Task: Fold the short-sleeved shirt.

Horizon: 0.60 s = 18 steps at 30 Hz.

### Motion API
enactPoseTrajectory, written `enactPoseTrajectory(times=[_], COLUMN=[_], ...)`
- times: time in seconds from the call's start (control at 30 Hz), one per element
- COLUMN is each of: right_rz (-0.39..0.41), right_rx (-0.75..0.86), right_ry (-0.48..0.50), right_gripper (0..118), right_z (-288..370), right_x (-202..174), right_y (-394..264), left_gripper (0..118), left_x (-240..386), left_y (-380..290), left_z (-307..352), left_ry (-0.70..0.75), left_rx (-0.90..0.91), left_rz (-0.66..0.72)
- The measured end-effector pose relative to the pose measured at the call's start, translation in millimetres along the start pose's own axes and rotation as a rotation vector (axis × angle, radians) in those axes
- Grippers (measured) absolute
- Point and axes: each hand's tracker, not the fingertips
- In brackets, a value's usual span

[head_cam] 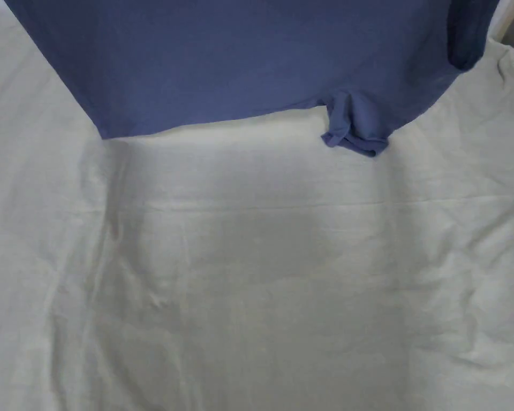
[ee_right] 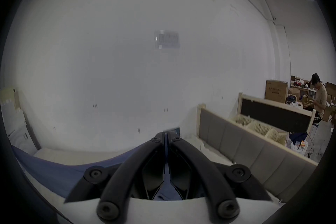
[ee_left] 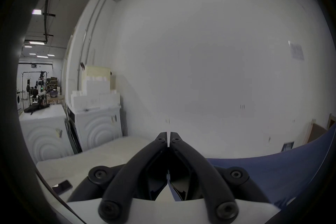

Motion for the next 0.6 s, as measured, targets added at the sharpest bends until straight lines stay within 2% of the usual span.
enactPoseTrajectory(times=[0.3, 0.6], right_rz=[0.027, 0.063], right_rx=[-0.320, -0.557], right_ry=[-0.031, -0.031], right_gripper=[1, 1], right_z=[-54, -27], right_x=[31, 68], right_y=[-172, -328], left_gripper=[0, 0], left_x=[-6, -36], left_y=[-170, -286], left_z=[11, 68], left_ry=[-0.028, -0.082], left_rx=[-0.304, -0.533], left_rz=[-0.053, -0.167])
